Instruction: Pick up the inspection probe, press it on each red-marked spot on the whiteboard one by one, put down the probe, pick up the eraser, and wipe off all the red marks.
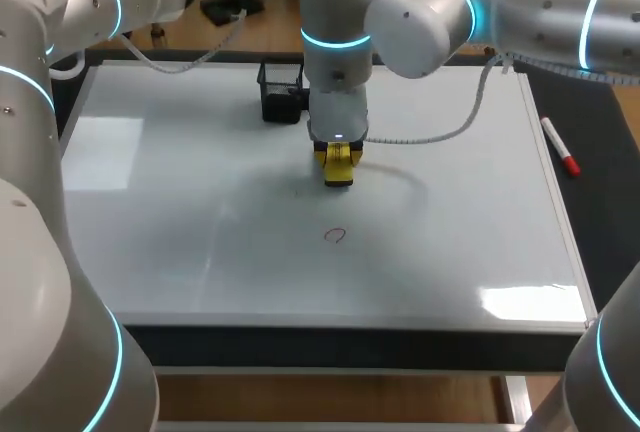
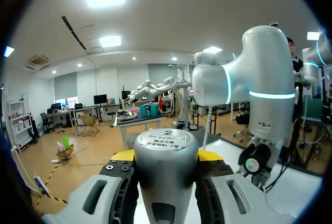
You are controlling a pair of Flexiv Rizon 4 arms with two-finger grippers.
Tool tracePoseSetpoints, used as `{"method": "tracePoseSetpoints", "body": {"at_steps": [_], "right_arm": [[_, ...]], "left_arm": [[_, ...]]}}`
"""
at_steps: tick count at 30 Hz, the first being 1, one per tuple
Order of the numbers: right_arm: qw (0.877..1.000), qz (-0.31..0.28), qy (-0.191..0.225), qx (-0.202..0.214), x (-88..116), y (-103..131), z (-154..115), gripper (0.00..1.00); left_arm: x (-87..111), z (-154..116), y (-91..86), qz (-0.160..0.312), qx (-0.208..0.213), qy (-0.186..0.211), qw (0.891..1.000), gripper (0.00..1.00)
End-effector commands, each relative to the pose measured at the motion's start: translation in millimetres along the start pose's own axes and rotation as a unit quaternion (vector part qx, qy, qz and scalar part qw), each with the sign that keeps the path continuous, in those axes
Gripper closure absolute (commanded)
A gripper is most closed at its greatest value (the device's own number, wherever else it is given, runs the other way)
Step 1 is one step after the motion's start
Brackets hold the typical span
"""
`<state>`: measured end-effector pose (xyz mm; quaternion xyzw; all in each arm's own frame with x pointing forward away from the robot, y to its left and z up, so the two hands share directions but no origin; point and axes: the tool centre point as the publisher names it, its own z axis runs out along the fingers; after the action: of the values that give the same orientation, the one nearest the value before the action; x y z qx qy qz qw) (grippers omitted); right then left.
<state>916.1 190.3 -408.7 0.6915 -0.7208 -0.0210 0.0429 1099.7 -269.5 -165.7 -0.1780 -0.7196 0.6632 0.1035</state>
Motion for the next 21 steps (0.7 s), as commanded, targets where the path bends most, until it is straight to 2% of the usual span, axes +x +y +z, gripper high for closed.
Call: {"method": "tracePoseSetpoints", "body": {"at_steps": [1,12,21], "right_arm": [[1.0,0.001,0.005,-0.004,-1.4,-5.1,3.2,1.0],[1.0,0.01,-0.002,-0.018,5.5,-5.5,10.8,1.0],[0.999,0.025,-0.001,-0.02,20.3,-6.3,12.8,1.0]], "left_arm": [[-6.5,-2.6,1.9,0.0,0.003,0.114,0.993,1.0],[-6.5,-2.6,1.9,0.0,0.003,0.114,0.993,1.0],[-6.5,-2.6,1.9,0.0,0.003,0.114,0.993,1.0]]}}
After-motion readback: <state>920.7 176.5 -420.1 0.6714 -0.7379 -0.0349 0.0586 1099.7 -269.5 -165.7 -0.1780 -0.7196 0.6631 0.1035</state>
